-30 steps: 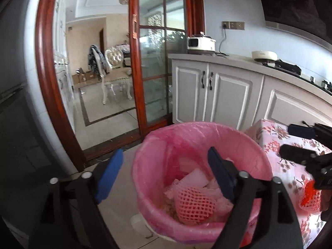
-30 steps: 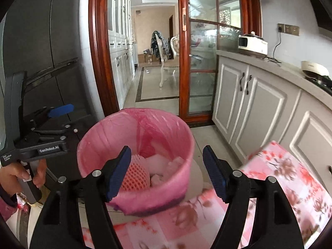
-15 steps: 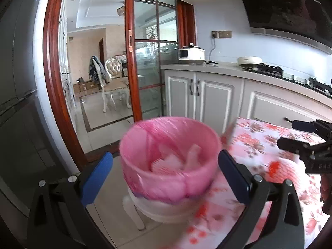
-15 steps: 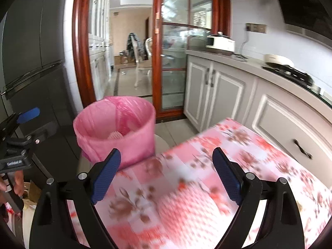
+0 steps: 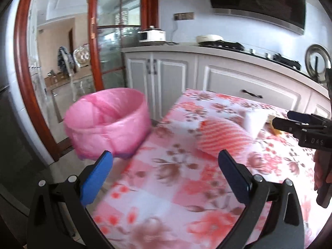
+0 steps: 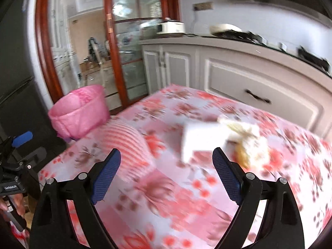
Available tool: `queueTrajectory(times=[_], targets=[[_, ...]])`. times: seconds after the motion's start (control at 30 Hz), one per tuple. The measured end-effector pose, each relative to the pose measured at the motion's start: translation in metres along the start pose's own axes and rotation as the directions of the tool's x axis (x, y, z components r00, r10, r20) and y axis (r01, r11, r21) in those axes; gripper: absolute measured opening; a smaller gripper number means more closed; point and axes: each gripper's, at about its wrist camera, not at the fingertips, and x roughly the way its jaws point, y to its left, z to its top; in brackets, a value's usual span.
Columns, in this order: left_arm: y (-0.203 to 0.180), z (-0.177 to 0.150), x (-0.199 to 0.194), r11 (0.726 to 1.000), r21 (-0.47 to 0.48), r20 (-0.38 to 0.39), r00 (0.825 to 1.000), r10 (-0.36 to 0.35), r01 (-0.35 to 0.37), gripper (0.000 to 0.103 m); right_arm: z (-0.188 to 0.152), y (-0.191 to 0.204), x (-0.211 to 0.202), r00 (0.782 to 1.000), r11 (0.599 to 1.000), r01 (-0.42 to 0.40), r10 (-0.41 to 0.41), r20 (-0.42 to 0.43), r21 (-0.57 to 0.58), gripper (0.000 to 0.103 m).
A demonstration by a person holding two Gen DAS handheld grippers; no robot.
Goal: Collect trash
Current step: 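Move both open grippers back over the table, then grasp the yellow sponge covered in white fluff with the right gripper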
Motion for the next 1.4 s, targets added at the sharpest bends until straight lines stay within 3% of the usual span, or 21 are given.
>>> queueTrajectory(times=[0.33, 0.77, 1.17, 1.4], targets=[[-0.079, -0.006, 0.014, 0.99, 0.091, -0.038, 0.993, -0.108, 0.111, 0.098, -0.036, -0.071, -0.018, 0.994, 0.986, 0.108, -0.106, -0.02, 0.124, 0.085], [-0.173, -0.013, 0.055, 0.953, 0.223, -0.069, 0.978, -0.195, 0.206, 0.098, -0.06, -0.107, -0.018, 0.978, 0.956, 0.21, -0.203, -0.056, 0.204, 0.085], [-0.179, -0.018, 0.099, 0.961, 0.197, -0.168, 0.972, -0.161, 0.194, 0.098, -0.066, -0.12, -0.012, 0.963, 0.935, 0.269, -0.254, -0.094, 0.232, 0.085], [-0.169, -0.016, 0.101, 0.974, 0.153, -0.17, 0.975, -0.143, 0.17, 0.098, -0.059, -0.119, -0.005, 0.964, 0.936, 0.266, -0.252, -0.089, 0.229, 0.085]])
